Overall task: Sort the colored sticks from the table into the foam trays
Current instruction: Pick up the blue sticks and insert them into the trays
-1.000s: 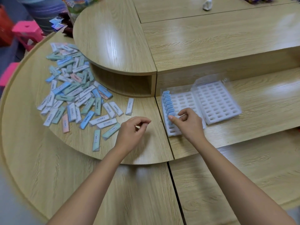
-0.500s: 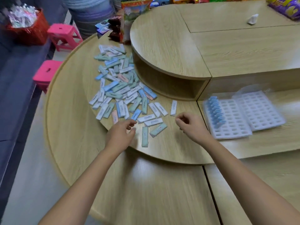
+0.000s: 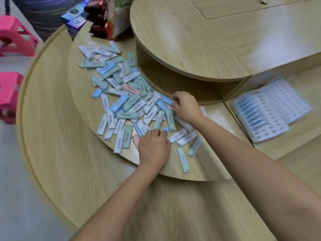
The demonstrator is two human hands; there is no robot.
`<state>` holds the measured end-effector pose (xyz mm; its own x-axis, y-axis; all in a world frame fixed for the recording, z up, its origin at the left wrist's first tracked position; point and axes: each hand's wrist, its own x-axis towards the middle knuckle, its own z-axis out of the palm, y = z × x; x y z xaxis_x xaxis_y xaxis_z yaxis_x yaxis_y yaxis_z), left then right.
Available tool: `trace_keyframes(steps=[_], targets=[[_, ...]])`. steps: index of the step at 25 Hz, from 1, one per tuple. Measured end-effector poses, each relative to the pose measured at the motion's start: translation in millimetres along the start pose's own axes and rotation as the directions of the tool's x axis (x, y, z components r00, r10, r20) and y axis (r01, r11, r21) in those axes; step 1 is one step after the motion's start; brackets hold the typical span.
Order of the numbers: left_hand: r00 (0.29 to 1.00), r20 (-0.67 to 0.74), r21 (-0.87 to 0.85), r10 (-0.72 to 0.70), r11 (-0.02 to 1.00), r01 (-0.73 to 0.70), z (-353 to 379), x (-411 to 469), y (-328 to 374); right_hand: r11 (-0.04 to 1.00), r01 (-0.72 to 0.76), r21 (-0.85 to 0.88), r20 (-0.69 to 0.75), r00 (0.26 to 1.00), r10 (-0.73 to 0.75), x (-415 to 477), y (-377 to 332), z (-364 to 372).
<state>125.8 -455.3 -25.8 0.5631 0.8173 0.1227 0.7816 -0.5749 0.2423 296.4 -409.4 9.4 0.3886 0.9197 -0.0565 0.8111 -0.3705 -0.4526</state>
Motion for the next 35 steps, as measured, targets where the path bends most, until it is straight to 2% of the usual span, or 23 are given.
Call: trace_keyframes(steps=[4, 5, 7, 10, 13, 15, 17, 19, 21, 24, 26, 28, 33, 35], targets=[[0.999, 0.038, -0.025, -0.001, 1.000, 0.002, -2, 1, -5, 0.983, 0.026, -0.182, 0.038, 0.999, -0.020, 16, -10, 11], [0.999, 0.028, -0.044, -0.021, 0.999, 0.022, -6, 2, -6, 0.973, 0.021, -0.232, 0.051, 0.999, -0.010, 19, -12, 13], [0.990, 0.107, -0.143, -0.088, 0.984, 0.103, -15, 5, -8, 0.955, -0.018, -0.297, 0.059, 0.998, 0.038, 22, -13, 15], [0.971, 0.159, -0.350, -0.179, 0.909, 0.225, -20, 9, -12, 0.960, -0.091, -0.266, 0.053, 0.993, 0.109, 25, -13, 17], [0.975, 0.123, -0.472, -0.186, 0.853, 0.222, -24, 8, -16, 0.962, -0.142, -0.235, 0.081, 0.983, 0.165, 26, -14, 20], [0.965, 0.156, -0.584, -0.211, 0.768, 0.263, -29, 7, -19, 0.974, -0.195, -0.113, 0.053, 0.978, 0.202, 23, -14, 15], [0.966, 0.165, -0.705, -0.201, 0.660, 0.258, -37, 6, -23, 0.969, -0.215, 0.123, -0.034, 0.975, 0.220, 10, -13, 1], [0.976, 0.116, -0.779, -0.185, 0.593, 0.205, -48, 6, -22, 0.913, -0.158, 0.375, -0.088, 0.975, 0.205, -13, -13, -18], [0.981, 0.089, -0.821, -0.173, 0.544, 0.171, -61, 4, -9, 0.819, -0.092, 0.567, -0.066, 0.985, 0.156, -46, -8, -37], [0.992, 0.089, -0.863, -0.094, 0.490, 0.124, -71, 0, 22, 0.741, -0.045, 0.671, -0.045, 0.994, 0.101, -93, 18, -64], [0.996, 0.078, -0.869, -0.044, 0.486, 0.089, -68, -2, 53, 0.738, 0.001, 0.675, -0.080, 0.994, 0.072, -121, 49, -86], [0.999, 0.049, -0.849, -0.008, 0.526, 0.046, -61, -5, 89, 0.720, 0.033, 0.693, -0.118, 0.991, 0.068, -144, 86, -108], [0.999, -0.008, -0.775, -0.052, 0.632, 0.027, -32, -6, 195, 0.720, 0.020, 0.693, -0.118, 0.989, 0.086, -177, 200, -158], [0.998, -0.055, -0.721, -0.021, 0.693, -0.026, -21, -1, 231, 0.723, -0.014, 0.690, -0.103, 0.988, 0.118, -180, 240, -174]])
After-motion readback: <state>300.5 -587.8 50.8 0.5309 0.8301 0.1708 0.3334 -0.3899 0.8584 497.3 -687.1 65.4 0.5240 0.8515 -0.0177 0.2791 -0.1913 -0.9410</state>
